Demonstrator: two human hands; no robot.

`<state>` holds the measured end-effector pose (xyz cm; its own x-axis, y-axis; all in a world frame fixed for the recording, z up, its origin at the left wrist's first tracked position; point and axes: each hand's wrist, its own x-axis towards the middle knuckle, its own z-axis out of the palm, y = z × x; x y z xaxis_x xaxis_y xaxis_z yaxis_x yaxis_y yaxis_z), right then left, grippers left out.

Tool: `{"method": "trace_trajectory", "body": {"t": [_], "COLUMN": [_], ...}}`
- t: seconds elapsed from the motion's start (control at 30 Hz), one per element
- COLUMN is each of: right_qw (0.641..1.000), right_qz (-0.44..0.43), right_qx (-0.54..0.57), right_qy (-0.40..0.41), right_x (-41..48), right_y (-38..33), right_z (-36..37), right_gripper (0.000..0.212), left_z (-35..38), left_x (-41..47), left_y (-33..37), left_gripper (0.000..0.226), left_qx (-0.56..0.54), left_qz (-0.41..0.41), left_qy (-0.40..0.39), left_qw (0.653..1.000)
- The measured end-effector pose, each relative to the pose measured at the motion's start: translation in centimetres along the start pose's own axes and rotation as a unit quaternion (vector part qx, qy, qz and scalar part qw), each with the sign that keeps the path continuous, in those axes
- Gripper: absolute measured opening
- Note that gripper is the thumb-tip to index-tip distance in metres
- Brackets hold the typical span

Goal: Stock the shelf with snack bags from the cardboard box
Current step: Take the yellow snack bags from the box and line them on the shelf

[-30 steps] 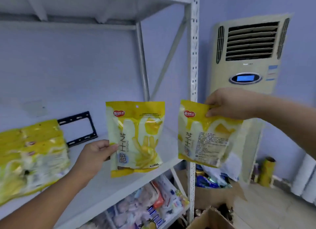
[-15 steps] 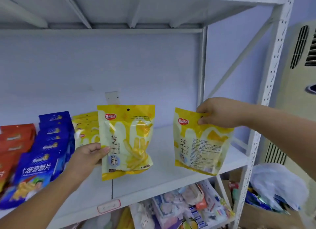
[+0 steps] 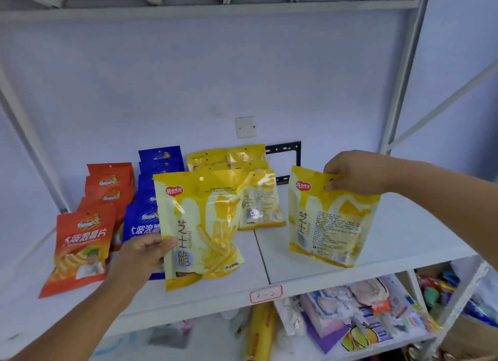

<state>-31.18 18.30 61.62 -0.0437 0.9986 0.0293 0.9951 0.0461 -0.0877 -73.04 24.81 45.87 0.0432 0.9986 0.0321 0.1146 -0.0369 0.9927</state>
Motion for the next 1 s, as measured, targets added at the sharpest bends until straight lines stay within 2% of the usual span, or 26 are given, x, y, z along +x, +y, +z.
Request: {"method": "trace_trajectory", "body": {"t": [0.2, 0.37, 0.43, 0.5, 0.57, 0.63, 0.7, 0.77, 0.8, 0.93, 1.0], "right_qw": [0.999, 0.996, 0.996, 0.996, 0.998, 0.996, 0.981, 0.949, 0.942, 0.949, 0.942], "right_qz": [-0.025, -0.031, -0.034, -0.037, -0.035, -0.031, -0.008, 0.008, 0.003, -0.039, -0.036], "right_qx": [-0.001, 0.078, 0.088, 0.083, 0.053, 0.069, 0.168, 0.276, 0.293, 0.263, 0.280], "right_qy": [-0.023, -0.018, -0.002, -0.002, -0.024, -0.048, -0.097, -0.152, -0.163, -0.168, -0.184], "right_x": [4.2, 8.2, 10.2, 12.3, 14.3, 16.4, 18.0, 19.3, 19.9, 21.7, 22.5], "right_y": [-2.1, -2.3, -1.9, -1.2, -0.5, 0.3, 0.9, 1.3, 1.6, 2.4, 2.6], "right_z": [2.1, 2.8, 3.1, 3.3, 3.5, 3.5, 3.3, 3.1, 3.1, 3.6, 3.9], "right_gripper": [0.008, 0.042, 0.042, 0.030, 0.023, 0.029, 0.034, 0.035, 0.034, 0.026, 0.025], "left_z": [-1.6, 0.6, 1.8, 3.0, 3.9, 4.8, 5.5, 6.3, 6.5, 7.2, 7.5], "left_x": [2.9, 6.7, 8.5, 10.1, 11.5, 12.8, 13.8, 14.5, 14.8, 15.8, 16.4], "left_y": [-1.9, -2.0, -2.3, -2.7, -3.0, -3.2, -3.4, -3.5, -3.5, -4.1, -4.3], "left_gripper": [0.023, 0.038, 0.034, 0.020, 0.012, 0.010, 0.011, 0.012, 0.013, 0.014, 0.015], "left_qx": [-0.024, -0.048, -0.050, -0.038, -0.017, 0.001, 0.005, 0.007, 0.008, 0.016, 0.011], "left_qz": [-0.028, -0.052, -0.056, -0.060, -0.060, -0.064, -0.069, -0.071, -0.071, -0.080, -0.083], "left_qy": [0.012, 0.008, 0.017, 0.018, 0.019, 0.031, 0.038, 0.040, 0.042, 0.044, 0.038], "left_qw": [0.999, 0.997, 0.997, 0.997, 0.998, 0.997, 0.997, 0.997, 0.997, 0.996, 0.996]}}
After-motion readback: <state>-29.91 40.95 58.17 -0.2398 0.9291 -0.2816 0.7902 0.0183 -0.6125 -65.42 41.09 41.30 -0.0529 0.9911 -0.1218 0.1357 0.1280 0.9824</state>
